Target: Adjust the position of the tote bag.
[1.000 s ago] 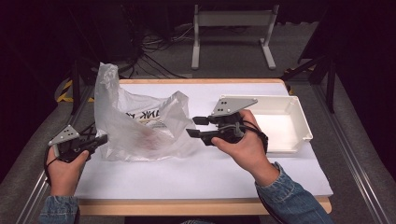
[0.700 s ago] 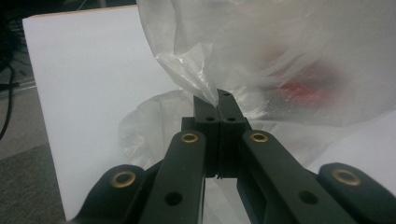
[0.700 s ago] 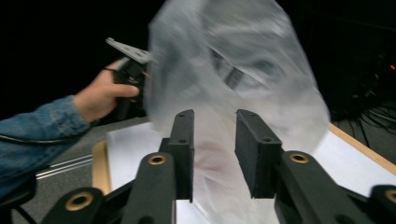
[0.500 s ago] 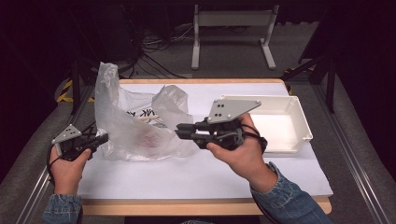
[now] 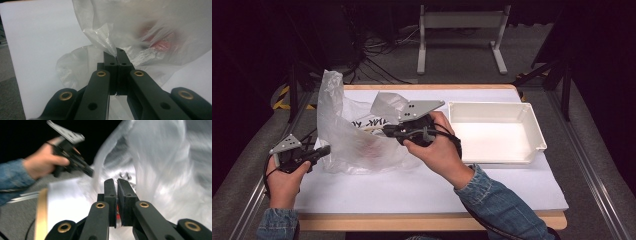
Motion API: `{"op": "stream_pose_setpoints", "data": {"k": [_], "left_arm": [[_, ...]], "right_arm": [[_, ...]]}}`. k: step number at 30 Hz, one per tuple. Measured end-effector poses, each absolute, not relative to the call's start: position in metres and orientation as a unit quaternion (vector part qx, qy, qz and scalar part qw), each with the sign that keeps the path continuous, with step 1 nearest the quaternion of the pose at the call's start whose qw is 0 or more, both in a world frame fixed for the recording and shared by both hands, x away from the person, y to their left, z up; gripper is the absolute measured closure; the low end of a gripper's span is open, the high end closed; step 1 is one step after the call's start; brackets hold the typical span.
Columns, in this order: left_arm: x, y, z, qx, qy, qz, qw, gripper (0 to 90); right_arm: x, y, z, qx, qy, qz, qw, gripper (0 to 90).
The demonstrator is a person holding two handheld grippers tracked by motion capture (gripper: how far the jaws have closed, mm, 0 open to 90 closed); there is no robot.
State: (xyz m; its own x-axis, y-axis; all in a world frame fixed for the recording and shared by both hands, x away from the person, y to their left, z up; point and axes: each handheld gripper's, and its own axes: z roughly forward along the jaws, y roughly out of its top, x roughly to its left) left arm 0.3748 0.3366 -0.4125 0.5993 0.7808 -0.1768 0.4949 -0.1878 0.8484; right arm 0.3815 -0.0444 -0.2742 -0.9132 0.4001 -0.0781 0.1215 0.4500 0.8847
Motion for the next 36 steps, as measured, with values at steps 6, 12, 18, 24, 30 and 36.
{"op": "stream_pose_setpoints", "data": {"k": [6, 12, 18, 24, 30, 36], "left_arm": [[0.377, 0.334, -0.416, 0.770, 0.417, 0.128, 0.465, 88.3], [0.374, 0.336, -0.408, 0.760, 0.413, 0.134, 0.484, 72.5], [0.358, 0.327, -0.367, 0.732, 0.383, 0.189, 0.531, 49.1], [0.346, 0.297, -0.333, 0.736, 0.336, 0.207, 0.550, 45.7], [0.357, 0.267, -0.313, 0.751, 0.308, 0.183, 0.554, 45.8], [0.384, 0.221, -0.305, 0.795, 0.271, 0.146, 0.523, 48.8]], "right_arm": [[0.399, -0.042, -0.297, 0.205, 0.847, 0.472, 0.134, 79.2], [0.408, -0.045, -0.310, 0.233, 0.852, 0.452, 0.128, 76.8], [0.408, -0.041, -0.317, 0.231, 0.859, 0.441, 0.116, 76.7], [0.406, -0.037, -0.320, 0.223, 0.863, 0.440, 0.111, 74.3], [0.405, -0.037, -0.322, 0.221, 0.864, 0.440, 0.109, 72.6], [0.402, -0.039, -0.322, 0.220, 0.863, 0.443, 0.106, 71.9]]}}
